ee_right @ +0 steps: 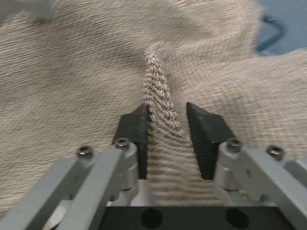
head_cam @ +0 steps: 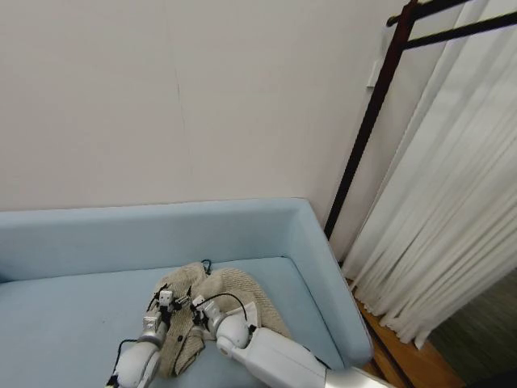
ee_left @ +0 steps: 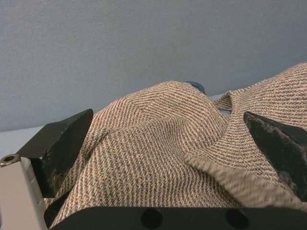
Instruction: Pick up the clothes from the sofa and hang them on the clothes hanger.
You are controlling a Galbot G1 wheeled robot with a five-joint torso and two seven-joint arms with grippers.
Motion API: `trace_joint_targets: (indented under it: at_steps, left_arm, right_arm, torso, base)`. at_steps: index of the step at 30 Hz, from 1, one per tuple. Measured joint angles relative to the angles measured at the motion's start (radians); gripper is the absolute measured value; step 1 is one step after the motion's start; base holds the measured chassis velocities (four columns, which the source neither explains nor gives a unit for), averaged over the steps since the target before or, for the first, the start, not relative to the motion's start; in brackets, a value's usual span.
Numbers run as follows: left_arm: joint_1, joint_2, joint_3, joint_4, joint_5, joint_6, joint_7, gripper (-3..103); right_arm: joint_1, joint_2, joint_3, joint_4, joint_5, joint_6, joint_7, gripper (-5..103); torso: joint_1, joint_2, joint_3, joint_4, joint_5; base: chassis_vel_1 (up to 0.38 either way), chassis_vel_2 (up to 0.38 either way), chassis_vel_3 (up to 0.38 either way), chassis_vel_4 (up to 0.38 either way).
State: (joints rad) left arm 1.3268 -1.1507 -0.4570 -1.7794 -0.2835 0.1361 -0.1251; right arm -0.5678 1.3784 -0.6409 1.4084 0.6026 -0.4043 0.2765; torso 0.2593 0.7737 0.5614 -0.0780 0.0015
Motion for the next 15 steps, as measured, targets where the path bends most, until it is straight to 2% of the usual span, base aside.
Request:
trace_joint_targets:
  at_steps: [3,4,5,6,7,9,10,11,12,14,15]
  left_arm:
    - [-0.011,0.002,0.003,-0.005,-0.009,0.001,0.0,100]
    - [-0.011,0.002,0.003,-0.005,-0.009,0.001,0.0,100]
    - [-0.013,0.006,0.003,-0.013,-0.017,0.004,-0.001,100]
    - [-0.014,0.012,0.001,-0.026,-0.033,0.015,-0.002,100]
    - [-0.014,0.015,-0.001,-0.033,-0.043,0.021,-0.003,100]
    - [-0.01,0.028,-0.017,-0.064,-0.083,0.05,-0.008,100]
    - [-0.01,0.028,-0.017,-0.064,-0.083,0.05,-0.008,100]
    - [-0.006,0.031,-0.028,-0.075,-0.097,0.06,-0.012,100]
    - [-0.003,0.032,-0.036,-0.082,-0.105,0.066,-0.015,100]
    - [0.012,0.034,-0.079,-0.103,-0.133,0.083,-0.021,100]
    - [0.012,0.034,-0.079,-0.103,-0.133,0.083,-0.021,100]
  right_arm:
    - [0.03,-0.051,0.011,0.018,0.007,0.011,-0.008,41]
    - [0.03,-0.051,0.011,0.018,0.007,0.011,-0.008,41]
    - [0.038,-0.067,0.014,0.027,0.012,0.013,-0.009,47]
    - [0.042,-0.081,0.017,0.037,0.017,0.016,-0.01,52]
    - [0.043,-0.087,0.02,0.042,0.019,0.019,-0.01,52]
    - [0.044,-0.109,0.031,0.068,0.028,0.029,-0.008,64]
    - [0.044,-0.109,0.031,0.068,0.028,0.029,-0.008,64]
    - [0.044,-0.118,0.036,0.082,0.033,0.032,-0.003,70]
    - [0.044,-0.123,0.04,0.094,0.039,0.033,0.0,70]
    - [0.048,-0.148,0.057,0.142,0.074,0.03,0.02,80]
    - [0.048,-0.148,0.057,0.142,0.074,0.03,0.02,80]
  torso:
    - [0.0,0.0,0.0,0.0,-0.0001]
    - [0.0,0.0,0.0,0.0,-0.0001]
    - [0.0,0.0,0.0,-0.0001,0.0]
    - [0.0,0.0,0.0,-0.0001,0.0]
    - [0.0,0.0,0.0,0.0,0.0]
    - [0.0,0.0,0.0,-0.0001,0.0001]
    - [0.0,0.0,0.0,-0.0001,0.0001]
    - [0.0,0.0,0.0,0.0,0.0001]
    - [0.0,0.0,0.0,0.0,0.0001]
    - [0.0,0.0,0.0,0.0002,0.0001]
    - [0.0,0.0,0.0,0.0002,0.0001]
  base:
    - [0.0,0.0,0.0,0.0]
    - [0.0,0.0,0.0,0.0]
    - [0.0,0.0,0.0,0.0]
    - [0.0,0.0,0.0,0.0]
    - [0.0,0.0,0.0,0.0]
    - [0.0,0.0,0.0,0.0]
    - [0.0,0.0,0.0,0.0]
    - [0.0,0.0,0.0,0.0]
    - [0.0,0.0,0.0,0.0]
    - [0.0,0.0,0.0,0.0]
    - [0.0,0.0,0.0,0.0]
